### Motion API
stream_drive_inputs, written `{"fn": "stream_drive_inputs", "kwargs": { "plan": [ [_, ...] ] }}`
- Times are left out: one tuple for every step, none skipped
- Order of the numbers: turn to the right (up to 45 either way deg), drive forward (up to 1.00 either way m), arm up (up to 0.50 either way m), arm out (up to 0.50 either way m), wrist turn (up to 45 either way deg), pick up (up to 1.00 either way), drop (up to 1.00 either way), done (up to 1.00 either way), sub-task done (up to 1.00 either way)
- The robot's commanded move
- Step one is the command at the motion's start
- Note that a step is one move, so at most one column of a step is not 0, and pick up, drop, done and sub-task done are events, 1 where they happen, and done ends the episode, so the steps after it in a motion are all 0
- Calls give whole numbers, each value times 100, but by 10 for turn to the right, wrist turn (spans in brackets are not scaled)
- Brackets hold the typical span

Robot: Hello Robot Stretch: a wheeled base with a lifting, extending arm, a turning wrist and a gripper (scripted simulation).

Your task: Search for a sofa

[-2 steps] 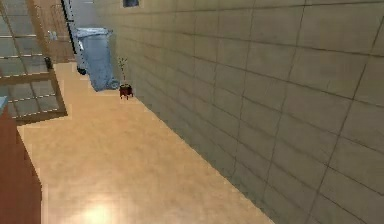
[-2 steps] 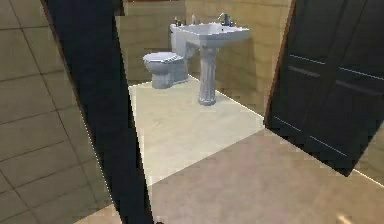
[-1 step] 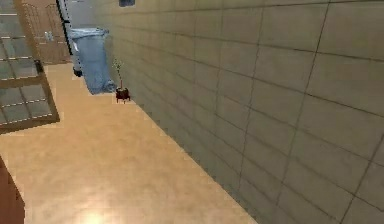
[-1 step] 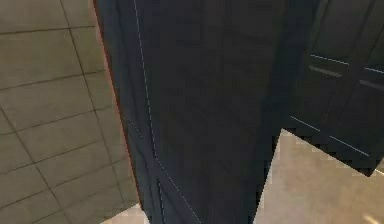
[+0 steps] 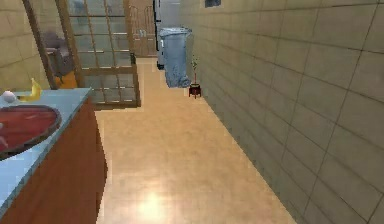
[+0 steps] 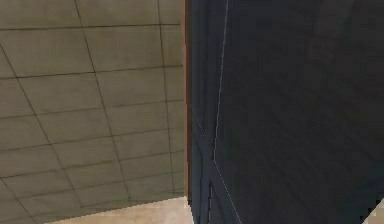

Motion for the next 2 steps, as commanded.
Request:
{"fn": "stream_drive_inputs", "kwargs": {
  "plan": [
    [0,25,0,0,0,0,0,0,0],
    [-150,0,0,0,0,0,0,0,0]
  ]
}}
